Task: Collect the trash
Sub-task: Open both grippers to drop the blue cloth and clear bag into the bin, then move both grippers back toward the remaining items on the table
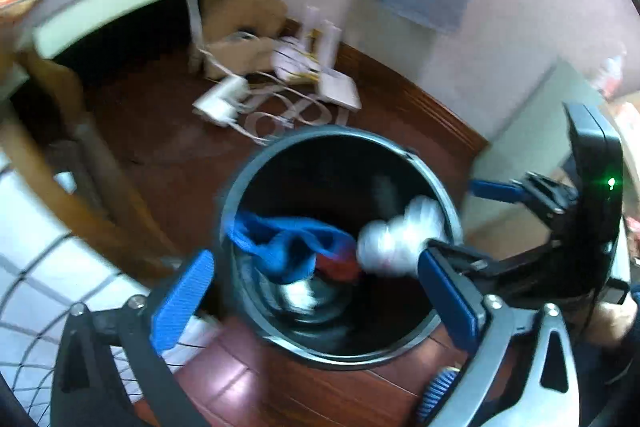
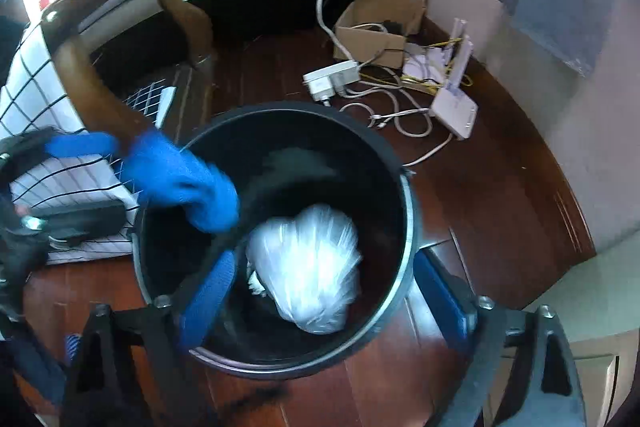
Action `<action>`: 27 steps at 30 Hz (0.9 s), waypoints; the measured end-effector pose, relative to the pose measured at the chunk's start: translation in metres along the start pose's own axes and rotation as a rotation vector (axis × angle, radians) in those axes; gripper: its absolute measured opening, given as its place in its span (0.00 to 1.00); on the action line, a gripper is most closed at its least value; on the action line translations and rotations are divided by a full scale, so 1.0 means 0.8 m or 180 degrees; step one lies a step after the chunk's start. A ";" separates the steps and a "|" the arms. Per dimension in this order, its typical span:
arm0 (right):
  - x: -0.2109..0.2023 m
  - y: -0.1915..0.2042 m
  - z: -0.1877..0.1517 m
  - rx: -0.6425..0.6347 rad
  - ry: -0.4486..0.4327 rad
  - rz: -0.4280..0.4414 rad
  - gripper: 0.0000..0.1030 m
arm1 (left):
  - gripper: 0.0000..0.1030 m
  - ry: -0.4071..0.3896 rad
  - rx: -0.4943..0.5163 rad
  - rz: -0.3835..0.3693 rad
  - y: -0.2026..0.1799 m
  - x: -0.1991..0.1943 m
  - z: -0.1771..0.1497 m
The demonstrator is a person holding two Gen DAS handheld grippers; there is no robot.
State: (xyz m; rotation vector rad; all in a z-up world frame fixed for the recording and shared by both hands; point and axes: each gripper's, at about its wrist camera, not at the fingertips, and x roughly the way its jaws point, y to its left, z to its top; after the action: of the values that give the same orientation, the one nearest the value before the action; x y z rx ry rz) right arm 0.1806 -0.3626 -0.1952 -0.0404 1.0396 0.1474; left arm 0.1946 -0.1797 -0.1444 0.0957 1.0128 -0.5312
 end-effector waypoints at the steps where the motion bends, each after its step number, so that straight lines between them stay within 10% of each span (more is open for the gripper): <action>1: 0.000 -0.005 0.000 0.0061 0.0014 -0.0034 0.90 | 1.00 -0.0015 -0.0030 0.0053 0.005 -0.003 -0.003; 27: -0.099 0.056 0.046 0.0020 -0.0570 -0.0149 1.00 | 1.00 -0.0658 -0.0271 0.0709 0.051 -0.121 -0.011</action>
State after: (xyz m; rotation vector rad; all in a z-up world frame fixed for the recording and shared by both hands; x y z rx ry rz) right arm 0.1665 -0.3229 -0.1068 -0.0449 0.8597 0.1032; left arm 0.1664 -0.1043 -0.0759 0.0750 0.8095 -0.2874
